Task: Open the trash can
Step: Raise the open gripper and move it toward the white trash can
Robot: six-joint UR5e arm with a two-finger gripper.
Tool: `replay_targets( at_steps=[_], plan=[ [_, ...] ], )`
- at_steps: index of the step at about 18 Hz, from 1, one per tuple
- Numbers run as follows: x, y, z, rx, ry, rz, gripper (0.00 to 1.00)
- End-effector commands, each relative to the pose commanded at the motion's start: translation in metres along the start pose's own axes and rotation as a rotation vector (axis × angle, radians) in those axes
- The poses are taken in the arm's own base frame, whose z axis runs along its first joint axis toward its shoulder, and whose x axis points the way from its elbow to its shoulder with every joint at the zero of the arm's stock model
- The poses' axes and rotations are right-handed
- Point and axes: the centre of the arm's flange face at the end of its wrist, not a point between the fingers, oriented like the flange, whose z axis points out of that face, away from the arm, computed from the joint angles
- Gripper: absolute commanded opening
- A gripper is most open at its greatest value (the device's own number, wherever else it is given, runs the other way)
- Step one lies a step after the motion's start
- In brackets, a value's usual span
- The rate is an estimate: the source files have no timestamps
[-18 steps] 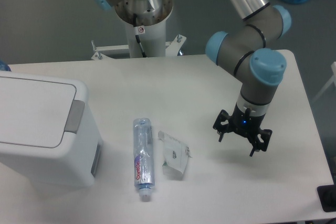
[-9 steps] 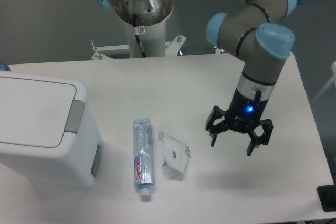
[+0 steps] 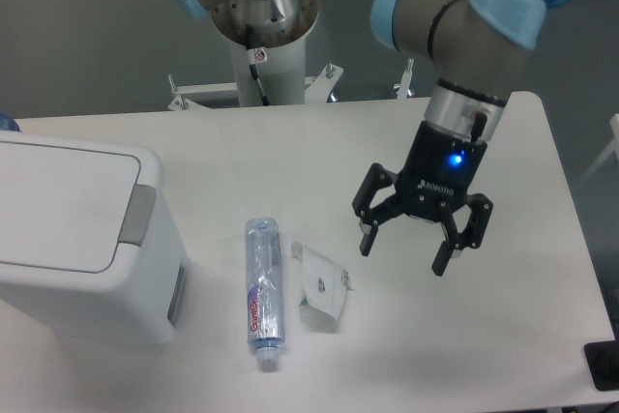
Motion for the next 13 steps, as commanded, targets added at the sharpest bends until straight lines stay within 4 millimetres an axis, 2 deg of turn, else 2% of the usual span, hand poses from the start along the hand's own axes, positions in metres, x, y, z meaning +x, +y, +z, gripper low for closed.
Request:
replay_targets(
  at_steps=[6,10,13],
  plan=[
    [0.038,-0.016,-0.016,0.050,0.061,-0.048,1.00],
    [0.066,-0.021,-0.010,0.043,0.086,-0.059,1.00],
    [0.078,-0.017,-0.006,0.032,0.098,-0.066,1.00]
  ],
)
